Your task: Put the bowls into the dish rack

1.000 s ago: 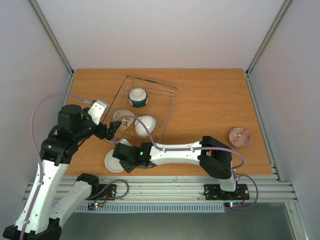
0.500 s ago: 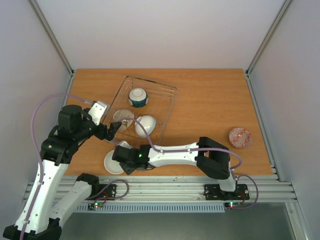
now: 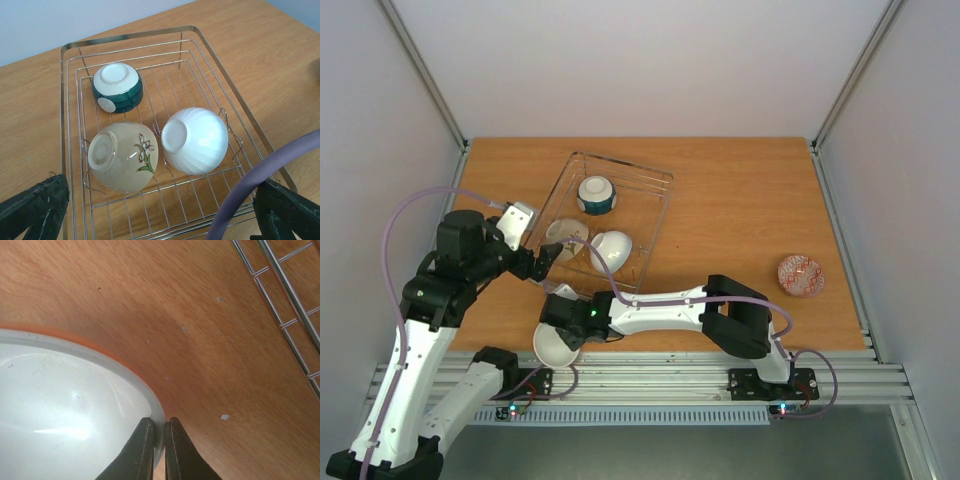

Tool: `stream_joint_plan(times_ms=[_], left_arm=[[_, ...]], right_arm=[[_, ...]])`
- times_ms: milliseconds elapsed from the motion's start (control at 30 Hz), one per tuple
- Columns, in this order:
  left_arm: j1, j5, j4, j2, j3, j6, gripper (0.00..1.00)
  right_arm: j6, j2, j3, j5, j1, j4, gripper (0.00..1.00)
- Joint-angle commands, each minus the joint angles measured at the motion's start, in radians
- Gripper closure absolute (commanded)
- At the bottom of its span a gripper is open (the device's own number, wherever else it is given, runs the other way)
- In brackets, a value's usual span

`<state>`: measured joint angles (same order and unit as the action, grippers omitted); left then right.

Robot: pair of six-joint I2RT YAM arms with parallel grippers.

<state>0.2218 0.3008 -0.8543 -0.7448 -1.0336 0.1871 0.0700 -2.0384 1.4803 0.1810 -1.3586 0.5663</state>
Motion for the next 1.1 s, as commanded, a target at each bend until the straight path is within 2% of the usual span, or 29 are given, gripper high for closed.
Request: stream_joint_plan(times_ms=[0, 267, 700, 933, 1067], left_arm=[[-0.007, -0.011, 0.069, 0.011, 0.001, -0.010, 0.01], [-0.007, -0.012, 0.067, 0.012, 0.002, -0.009, 0.00], [-0.007, -0.015, 0.066, 0.013, 0.006, -0.006, 0.01], [-0.007, -0.015, 0.068, 0.013, 0.007, -0.005, 0.01], [-0.007, -0.017, 0.069, 0.015, 0.011, -0.004, 0.01]], right_arm=[[-0.010, -0.015, 0.007, 0.017, -0.019, 0.042, 0.95], [-0.017, -0.013, 0.003, 0.008, -0.019, 0.026, 0.79], [-0.026, 0.015, -0.024, -0.048, -0.019, -0.046, 0.76], [-0.025, 0.021, -0.025, -0.063, -0.022, -0.061, 0.78], [-0.028, 0.025, -0.025, -0.054, -0.027, -0.060, 0.94]])
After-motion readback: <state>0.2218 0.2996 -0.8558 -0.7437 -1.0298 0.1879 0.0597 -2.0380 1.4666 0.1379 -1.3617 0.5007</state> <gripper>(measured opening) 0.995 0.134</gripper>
